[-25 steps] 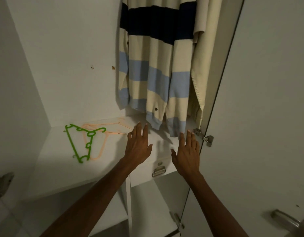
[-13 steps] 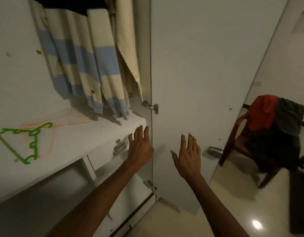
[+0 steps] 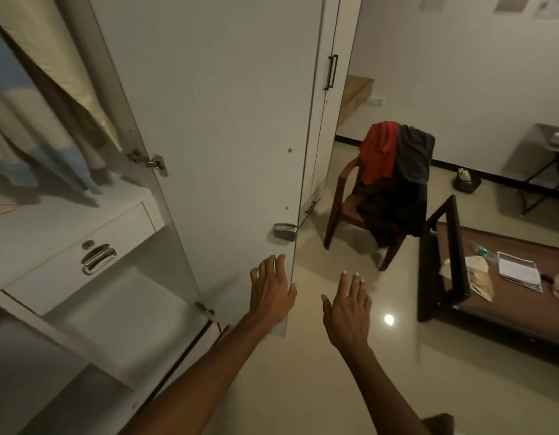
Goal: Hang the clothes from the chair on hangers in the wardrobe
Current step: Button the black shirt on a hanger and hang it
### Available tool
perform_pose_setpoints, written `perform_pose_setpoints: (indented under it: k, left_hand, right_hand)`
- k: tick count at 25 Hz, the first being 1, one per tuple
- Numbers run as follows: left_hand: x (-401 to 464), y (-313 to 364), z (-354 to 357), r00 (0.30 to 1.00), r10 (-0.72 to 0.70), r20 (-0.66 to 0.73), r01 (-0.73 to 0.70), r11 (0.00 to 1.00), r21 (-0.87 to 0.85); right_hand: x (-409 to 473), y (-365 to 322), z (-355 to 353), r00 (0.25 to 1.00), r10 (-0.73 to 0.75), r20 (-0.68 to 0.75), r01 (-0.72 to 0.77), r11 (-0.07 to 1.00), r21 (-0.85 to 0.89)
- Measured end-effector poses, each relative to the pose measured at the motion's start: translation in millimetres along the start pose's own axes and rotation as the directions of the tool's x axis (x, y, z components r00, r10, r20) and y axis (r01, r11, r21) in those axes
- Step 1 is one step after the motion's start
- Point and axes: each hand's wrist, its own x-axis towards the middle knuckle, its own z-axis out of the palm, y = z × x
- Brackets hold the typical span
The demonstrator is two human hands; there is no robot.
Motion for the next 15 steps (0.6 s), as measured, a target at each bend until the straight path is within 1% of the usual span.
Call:
perform_pose_setpoints:
  k: [4, 11, 15]
  left_hand:
    - [-5, 48, 46, 0.996, 0.002, 0.091, 0.000, 1.000, -0.020]
    - [34, 122, 89, 0.990, 0.028, 0.136, -0.027, 1.000, -0.011]
    - [73, 152, 110, 0.987, 0.059, 0.149, -0.055, 0.998, -0.032]
  right_hand:
    - [-2, 55, -4, 0.998, 0.046, 0.035, -0.045, 0.999, -0.016]
    - [17, 142, -7, 0.992, 0.108, 0.063, -0.106, 0.994, -0.022]
    - [55, 177, -7, 0.987, 0.143, 0.067, -0.143, 0.990, -0.015]
